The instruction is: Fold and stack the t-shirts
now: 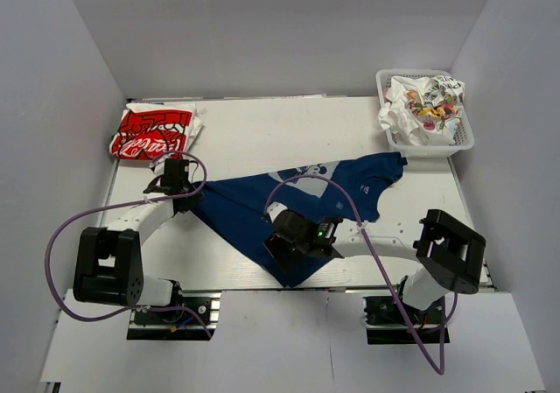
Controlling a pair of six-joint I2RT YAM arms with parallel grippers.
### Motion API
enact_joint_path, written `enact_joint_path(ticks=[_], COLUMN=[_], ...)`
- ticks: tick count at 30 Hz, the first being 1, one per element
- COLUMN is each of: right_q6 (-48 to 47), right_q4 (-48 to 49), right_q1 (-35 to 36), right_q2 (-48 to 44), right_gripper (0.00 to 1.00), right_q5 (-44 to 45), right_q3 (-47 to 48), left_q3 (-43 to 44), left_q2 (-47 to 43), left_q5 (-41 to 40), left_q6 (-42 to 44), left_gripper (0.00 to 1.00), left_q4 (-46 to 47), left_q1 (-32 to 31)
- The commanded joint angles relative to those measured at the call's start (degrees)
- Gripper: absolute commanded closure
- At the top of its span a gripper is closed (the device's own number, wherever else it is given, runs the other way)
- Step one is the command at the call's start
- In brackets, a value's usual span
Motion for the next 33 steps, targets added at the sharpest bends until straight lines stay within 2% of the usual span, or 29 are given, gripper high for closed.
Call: enact_joint_path(ticks=[1, 2, 3, 7, 9, 11, 12, 13, 14, 15, 16, 18, 19, 21, 23, 24, 25, 27, 28, 30, 32, 33], right_q6=[1.41, 1.84, 3.59, 7.46, 8.87, 12.13, 14.39, 15.03, 15.82, 17.04, 17.14, 17.14, 17.66, 19.60, 19.88, 17.43, 2.44, -10.74, -31.60, -42.65, -47.27, -48.15], right_q4=[-4.75, -5.38, -5.91, -9.94, -10.30, -11.71, -14.24, -15.57, -18.80, -21.79, -23.04, -28.03, -29.28, -32.61, -30.81, -24.35, -19.23, 8.62, 22.86, 33.40, 33.30, 29.28], right_q1=[-0.09, 0.00, -0.09, -0.79, -1.40, -2.54, -2.98, -3.86, -4.56, -4.92, -5.36, -6.85, -7.55, -8.52, -9.05, -9.23, -9.49, -9.75, -9.58, -9.49, -9.49, -9.40], right_q2=[-1.58, -1.67, -1.76, -4.12, -5.27, -8.08, -9.65, -11.24, -11.86, -13.43, -14.93, -17.40, -18.27, -22.49, -27.30, -28.64, -31.79, -37.33, -38.40, -42.26, -43.15, -42.72], right_gripper=[0.23, 0.29, 0.42, 0.74, 1.00, 1.00, 1.00, 1.00, 1.00, 1.00, 1.00, 1.00, 1.00, 1.00, 1.00, 1.00, 1.00, 1.00, 1.00, 1.00, 1.00, 1.00], right_q5=[-1.02, -0.14, 1.61, 7.33, 12.57, 15.94, 23.09, 25.86, 34.50, 34.58, 40.94, 43.89, 49.47, 53.81, 60.85, 63.65, 66.20, 67.71, 66.24, 62.46, 57.88, 57.09], right_q3=[-1.02, -1.20, -1.55, -2.69, -3.13, -3.14, -1.83, -1.21, 0.63, 1.60, 3.70, 7.14, 9.67, 11.36, 15.14, 15.67, 15.33, 13.23, 11.65, 11.63, 17.74, 20.05], left_q3=[-0.04, -0.04, -0.04, -1.18, -1.18, -1.18, -1.18, -0.58, -0.05, 0.48, 1.18, 3.90, 5.57, 7.16, 9.70, 10.67, 12.59, 14.46, 16.20, 18.66, 19.55, 20.08], left_q2=[-2.71, -3.41, -4.37, -6.49, -7.37, -9.03, -9.04, -9.74, -10.35, -10.36, -10.36, -10.97, -10.98, -11.59, -13.43, -14.05, -14.66, -16.59, -17.21, -19.58, -21.69, -24.22], left_q5=[-4.19, -4.20, -4.98, -6.13, -6.13, -6.13, -6.13, -6.13, -6.66, -7.62, -7.63, -8.33, -8.33, -8.33, -8.33, -8.33, -8.33, -8.94, -9.99, -10.61, -10.62, -10.01], left_q6=[-0.19, -0.19, -0.19, -0.72, -0.72, -0.72, -0.19, -0.19, -0.19, -0.19, -0.19, -0.19, 0.42, 0.95, 1.48, 2.26, 2.79, 4.29, 4.29, 6.39, 7.36, 7.89], left_gripper=[1.00, 1.00, 1.00, 1.00, 1.00, 1.00, 1.00, 1.00, 1.00, 1.00, 1.00, 1.00, 1.00, 1.00, 1.00, 1.00, 1.00, 1.00, 1.00, 1.00, 1.00, 1.00], left_q4=[-2.67, -3.28, -3.29, -3.29, -3.29, -3.29, -2.77, -2.76, -2.76, -2.76, -2.76, -3.29, -3.29, -2.68, -1.01, -0.48, -0.48, 0.66, 0.66, 0.66, 1.19, 1.19], left_q1=[-0.13, -0.13, -0.13, -0.13, -0.13, -0.13, -0.13, -0.13, -0.13, -0.13, -0.13, -0.13, -0.13, -0.13, -0.13, -0.13, -0.13, -0.13, -0.13, -0.13, -0.13, -0.13])
